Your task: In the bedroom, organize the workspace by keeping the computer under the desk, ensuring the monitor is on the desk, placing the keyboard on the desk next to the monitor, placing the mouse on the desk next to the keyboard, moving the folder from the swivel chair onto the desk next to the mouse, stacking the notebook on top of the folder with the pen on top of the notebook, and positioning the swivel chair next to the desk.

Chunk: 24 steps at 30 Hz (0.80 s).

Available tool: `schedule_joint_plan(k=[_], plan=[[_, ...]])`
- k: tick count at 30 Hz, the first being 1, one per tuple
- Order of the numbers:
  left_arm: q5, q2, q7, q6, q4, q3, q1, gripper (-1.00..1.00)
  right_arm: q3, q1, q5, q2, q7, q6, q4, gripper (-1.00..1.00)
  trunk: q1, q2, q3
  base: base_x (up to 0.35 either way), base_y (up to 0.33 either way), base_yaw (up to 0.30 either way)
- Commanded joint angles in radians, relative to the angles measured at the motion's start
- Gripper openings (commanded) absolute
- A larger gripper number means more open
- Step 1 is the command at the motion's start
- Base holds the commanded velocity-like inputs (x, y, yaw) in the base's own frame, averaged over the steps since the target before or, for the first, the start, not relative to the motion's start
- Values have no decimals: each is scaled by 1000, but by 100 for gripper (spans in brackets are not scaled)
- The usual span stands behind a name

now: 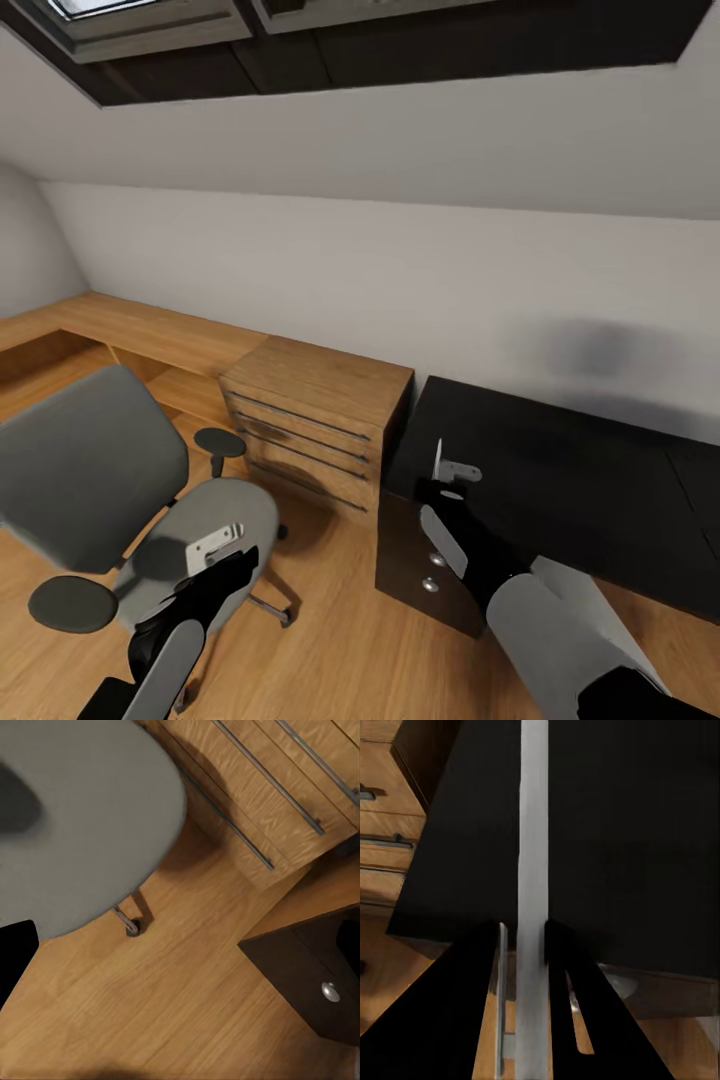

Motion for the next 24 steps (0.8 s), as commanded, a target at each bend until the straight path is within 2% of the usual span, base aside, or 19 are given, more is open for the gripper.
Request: schedule_joint_plan(k=[1, 6, 7, 15, 24], plan=[[7, 0, 9, 2, -1, -6, -1, 100, 4, 38, -12, -2, -70, 5, -93, -100, -4, 6, 2, -5, -1, 0], [6, 0, 9, 2, -1, -32, -1, 100, 5, 114, -16, -19, -115, 13, -245, -100, -23, 41, 17, -2, 0, 0], [5, -1, 9, 1, -1, -52, -1, 100, 5, 197, -17, -39, -142, 36, -398, -100, -27, 48, 20, 0, 0, 0], [5, 0, 9, 0, -1, -55, -1, 100, 5, 210, -17, -42, -145, 38, -421, -100, -57, 104, 45, 0, 0, -12], [5, 0, 9, 0, -1, -55, -1, 100, 4, 210, -16, -42, -145, 38, -422, -100, -92, 167, 74, 0, 0, -207]])
